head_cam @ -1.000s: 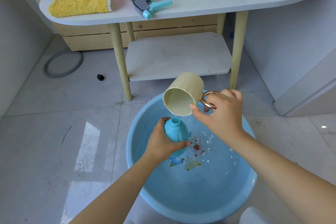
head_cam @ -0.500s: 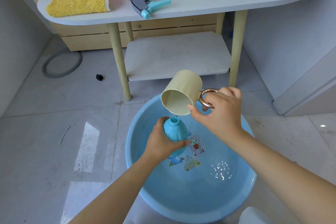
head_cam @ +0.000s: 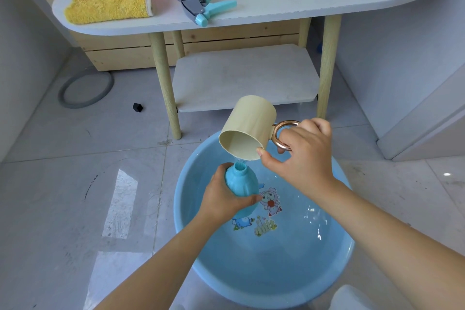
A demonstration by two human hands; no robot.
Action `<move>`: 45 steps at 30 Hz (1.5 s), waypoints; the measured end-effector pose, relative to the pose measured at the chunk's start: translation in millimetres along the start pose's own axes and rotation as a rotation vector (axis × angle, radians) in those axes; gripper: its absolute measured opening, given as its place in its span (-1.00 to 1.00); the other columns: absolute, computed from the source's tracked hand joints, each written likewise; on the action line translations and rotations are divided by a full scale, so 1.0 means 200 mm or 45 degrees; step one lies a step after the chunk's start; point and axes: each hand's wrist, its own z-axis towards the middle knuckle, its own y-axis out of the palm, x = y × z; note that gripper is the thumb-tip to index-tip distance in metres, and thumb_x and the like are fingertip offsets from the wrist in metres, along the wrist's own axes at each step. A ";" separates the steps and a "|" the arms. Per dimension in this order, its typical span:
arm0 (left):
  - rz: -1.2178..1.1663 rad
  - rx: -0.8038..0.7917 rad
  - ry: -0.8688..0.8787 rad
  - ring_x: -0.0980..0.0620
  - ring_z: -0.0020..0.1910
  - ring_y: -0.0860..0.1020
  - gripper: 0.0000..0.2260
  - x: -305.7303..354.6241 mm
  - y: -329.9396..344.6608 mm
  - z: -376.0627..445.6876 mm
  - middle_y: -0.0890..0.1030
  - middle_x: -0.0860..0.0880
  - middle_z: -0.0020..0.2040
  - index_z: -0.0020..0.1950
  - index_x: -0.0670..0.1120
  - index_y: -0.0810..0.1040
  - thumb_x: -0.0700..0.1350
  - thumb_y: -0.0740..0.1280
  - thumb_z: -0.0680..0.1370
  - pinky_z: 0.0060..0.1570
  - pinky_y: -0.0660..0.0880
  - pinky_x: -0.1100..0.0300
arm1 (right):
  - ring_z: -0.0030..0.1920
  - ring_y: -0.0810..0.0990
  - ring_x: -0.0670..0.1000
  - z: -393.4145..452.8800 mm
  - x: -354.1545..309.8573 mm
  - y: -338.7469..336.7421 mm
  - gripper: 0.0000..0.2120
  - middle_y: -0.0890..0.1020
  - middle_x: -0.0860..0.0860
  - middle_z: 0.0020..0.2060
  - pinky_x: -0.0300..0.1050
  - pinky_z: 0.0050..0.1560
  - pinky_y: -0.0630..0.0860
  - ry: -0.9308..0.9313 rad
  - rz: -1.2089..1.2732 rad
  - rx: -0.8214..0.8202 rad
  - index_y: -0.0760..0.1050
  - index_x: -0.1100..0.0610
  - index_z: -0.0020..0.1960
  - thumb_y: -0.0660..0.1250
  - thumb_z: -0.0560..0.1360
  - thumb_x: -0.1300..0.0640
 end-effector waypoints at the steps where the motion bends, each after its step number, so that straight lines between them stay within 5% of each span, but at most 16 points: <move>1: 0.004 -0.002 0.001 0.05 0.07 0.49 -0.30 0.00 0.00 0.00 0.49 0.08 0.14 0.21 0.16 0.26 0.07 0.60 0.23 -0.09 0.46 0.23 | -0.35 0.40 0.05 0.00 0.00 0.00 -0.58 0.40 -0.07 -0.53 -0.08 -0.01 0.24 -0.008 -0.003 0.002 0.35 0.12 -0.46 0.34 0.35 -0.18; 28: -0.010 0.035 0.016 0.05 0.09 0.50 -0.28 -0.02 0.01 0.01 0.49 0.07 0.15 0.23 0.16 0.28 0.07 0.61 0.21 -0.01 0.52 0.16 | -0.35 0.36 0.04 0.00 -0.01 0.00 -0.57 0.35 -0.06 -0.54 -0.08 0.00 0.25 -0.059 -0.017 0.011 0.33 0.14 -0.45 0.36 0.35 -0.15; 34: -0.032 0.061 0.040 0.04 0.13 0.47 -0.24 -0.04 0.01 0.00 0.44 0.09 0.19 0.26 0.19 0.28 0.05 0.62 0.19 0.06 0.54 0.06 | -0.39 0.32 -0.02 -0.01 -0.02 0.00 -0.56 0.17 -0.18 -0.56 -0.11 -0.08 0.19 0.300 0.132 -0.148 0.28 0.08 -0.47 0.28 0.34 -0.23; 39: -0.054 0.082 0.046 0.05 0.14 0.44 -0.17 -0.03 0.00 0.00 0.38 0.10 0.21 0.33 0.17 0.28 0.03 0.63 0.17 0.10 0.53 0.08 | -0.36 0.35 0.01 -0.07 0.06 0.03 -0.54 0.27 -0.16 -0.61 -0.11 -0.09 0.11 0.597 0.044 -0.442 0.21 0.01 -0.51 0.21 0.32 -0.30; 45: -0.070 0.099 0.037 0.12 0.07 0.42 -0.32 -0.02 0.00 0.00 0.37 0.10 0.14 0.17 0.17 0.30 0.00 0.62 0.21 0.05 0.47 0.16 | -0.25 0.44 0.04 -0.20 0.17 0.07 -0.59 0.55 -0.03 -0.48 -0.10 0.00 0.11 0.503 -0.392 -0.761 0.55 0.08 -0.36 0.28 0.43 -0.23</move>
